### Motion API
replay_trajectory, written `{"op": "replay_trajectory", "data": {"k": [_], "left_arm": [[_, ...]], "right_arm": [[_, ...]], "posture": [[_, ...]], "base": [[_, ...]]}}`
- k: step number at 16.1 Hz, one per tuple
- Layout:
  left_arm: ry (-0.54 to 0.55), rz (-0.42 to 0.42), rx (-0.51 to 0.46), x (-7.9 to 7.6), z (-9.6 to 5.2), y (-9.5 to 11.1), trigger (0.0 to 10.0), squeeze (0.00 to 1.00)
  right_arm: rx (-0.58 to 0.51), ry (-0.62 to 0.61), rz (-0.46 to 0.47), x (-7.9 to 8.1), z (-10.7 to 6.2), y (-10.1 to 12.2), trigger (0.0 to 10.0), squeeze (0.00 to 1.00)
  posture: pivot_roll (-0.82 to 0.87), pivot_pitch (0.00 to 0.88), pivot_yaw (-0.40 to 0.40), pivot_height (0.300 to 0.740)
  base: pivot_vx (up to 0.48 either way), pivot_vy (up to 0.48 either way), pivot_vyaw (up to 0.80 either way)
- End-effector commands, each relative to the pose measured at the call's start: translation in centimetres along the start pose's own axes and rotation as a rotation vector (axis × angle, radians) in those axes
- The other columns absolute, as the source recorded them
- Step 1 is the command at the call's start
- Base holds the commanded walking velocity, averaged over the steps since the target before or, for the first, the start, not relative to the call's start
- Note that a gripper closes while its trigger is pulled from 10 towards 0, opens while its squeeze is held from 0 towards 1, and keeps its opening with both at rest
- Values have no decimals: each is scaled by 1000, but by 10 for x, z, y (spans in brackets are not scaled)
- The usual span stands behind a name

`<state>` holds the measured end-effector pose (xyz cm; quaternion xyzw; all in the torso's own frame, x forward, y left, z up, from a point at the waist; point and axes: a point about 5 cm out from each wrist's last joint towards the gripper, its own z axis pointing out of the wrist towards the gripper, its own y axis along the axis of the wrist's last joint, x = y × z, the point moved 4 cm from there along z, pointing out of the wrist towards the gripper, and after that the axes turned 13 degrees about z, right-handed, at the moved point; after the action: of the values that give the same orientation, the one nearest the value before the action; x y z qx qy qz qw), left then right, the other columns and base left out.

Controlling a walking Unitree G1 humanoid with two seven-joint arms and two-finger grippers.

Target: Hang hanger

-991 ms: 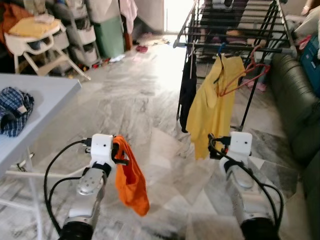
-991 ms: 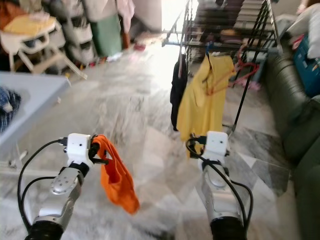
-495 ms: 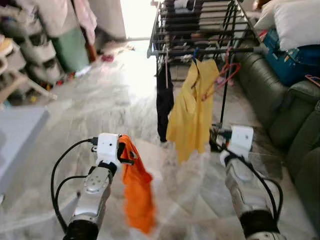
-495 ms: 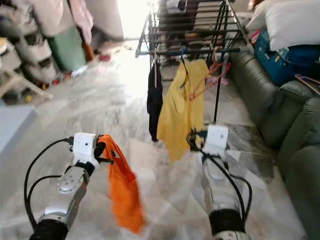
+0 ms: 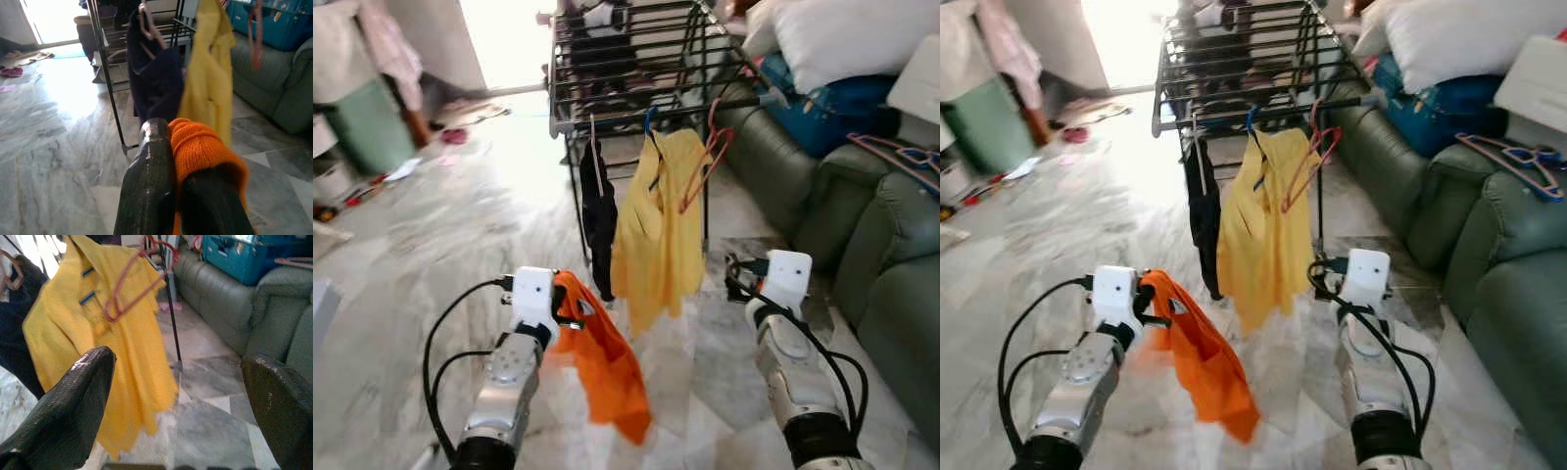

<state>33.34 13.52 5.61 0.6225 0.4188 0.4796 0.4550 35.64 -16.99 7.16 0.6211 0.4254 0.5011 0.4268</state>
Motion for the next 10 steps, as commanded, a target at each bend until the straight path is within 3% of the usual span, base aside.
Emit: {"op": "replay_trajectory", "data": {"k": [1,4,10], "left_arm": [[33,7,-20,10,0,6,10000,0],[30,-3,-24,6,1,8,10000,0],[2,-9,-27,-1,4,10,10000,0]], "right_arm": [[-11,47,-8,15,0,3,10000,0],[-15,49,-23,14,2,5,10000,0],[-22,24,-27,11,2,7,10000,0]], "posture": [[-95,0,73,740],[-94,0,70,740],[-107,0,81,740]], "base": [[349,240,0],[351,241,0],[352,161,774]]}}
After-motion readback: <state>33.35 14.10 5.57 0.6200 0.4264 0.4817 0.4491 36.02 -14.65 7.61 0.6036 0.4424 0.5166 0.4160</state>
